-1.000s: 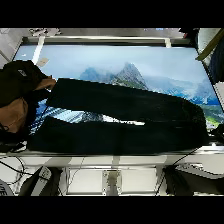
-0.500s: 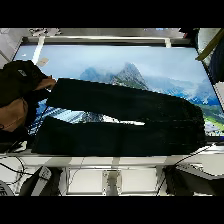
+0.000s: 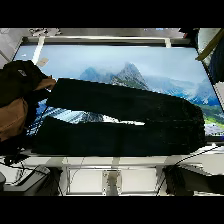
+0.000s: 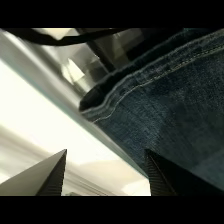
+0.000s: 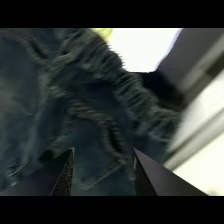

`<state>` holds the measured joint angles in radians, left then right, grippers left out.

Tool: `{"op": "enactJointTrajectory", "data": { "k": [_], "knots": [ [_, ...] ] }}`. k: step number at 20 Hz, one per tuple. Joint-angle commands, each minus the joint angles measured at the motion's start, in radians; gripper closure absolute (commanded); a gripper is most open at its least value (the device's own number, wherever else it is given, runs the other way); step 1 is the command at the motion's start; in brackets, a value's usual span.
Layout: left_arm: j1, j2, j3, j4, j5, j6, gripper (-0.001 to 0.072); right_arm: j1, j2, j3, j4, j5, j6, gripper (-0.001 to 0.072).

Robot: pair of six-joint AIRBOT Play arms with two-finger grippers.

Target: Fold the clothes and pants, and hang the long-sleeved shirts on hangers.

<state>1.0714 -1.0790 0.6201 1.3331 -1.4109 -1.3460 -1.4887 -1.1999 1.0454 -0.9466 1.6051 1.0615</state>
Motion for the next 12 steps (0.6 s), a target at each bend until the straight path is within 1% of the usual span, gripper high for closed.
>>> {"op": "enactJointTrajectory", "data": {
  "k": [1, 2, 3, 7, 10, 12],
  "knots": [
    [0.040, -0.066, -0.003, -0.048, 0.017, 0.130, 0.0261, -0.012, 0.013, -0.007, 0.084, 0.057, -0.005, 0.0290],
    [0.040, -0.066, -0.003, -0.047, 0.038, 0.135, 0.0262, -0.012, 0.023, -0.006, 0.090, 0.057, -0.005, 0.0290],
    [0.040, -0.067, -0.003, -0.047, 0.052, 0.158, 0.0262, -0.012, 0.033, -0.006, 0.092, 0.057, -0.005, 0.0290],
    [0.040, -0.091, -0.003, -0.014, 0.076, 0.161, 0.0263, -0.012, 0.060, -0.006, 0.096, 0.056, -0.005, 0.0290],
    [0.040, -0.096, -0.003, -0.086, 0.122, 0.170, 0.0263, -0.012, 0.060, -0.006, 0.111, 0.064, -0.004, 0.0291],
    [0.040, -0.097, -0.003, -0.086, 0.123, 0.175, 0.0263, -0.012, 0.060, -0.006, 0.112, 0.064, -0.004, 0.0290]
  ]
}}
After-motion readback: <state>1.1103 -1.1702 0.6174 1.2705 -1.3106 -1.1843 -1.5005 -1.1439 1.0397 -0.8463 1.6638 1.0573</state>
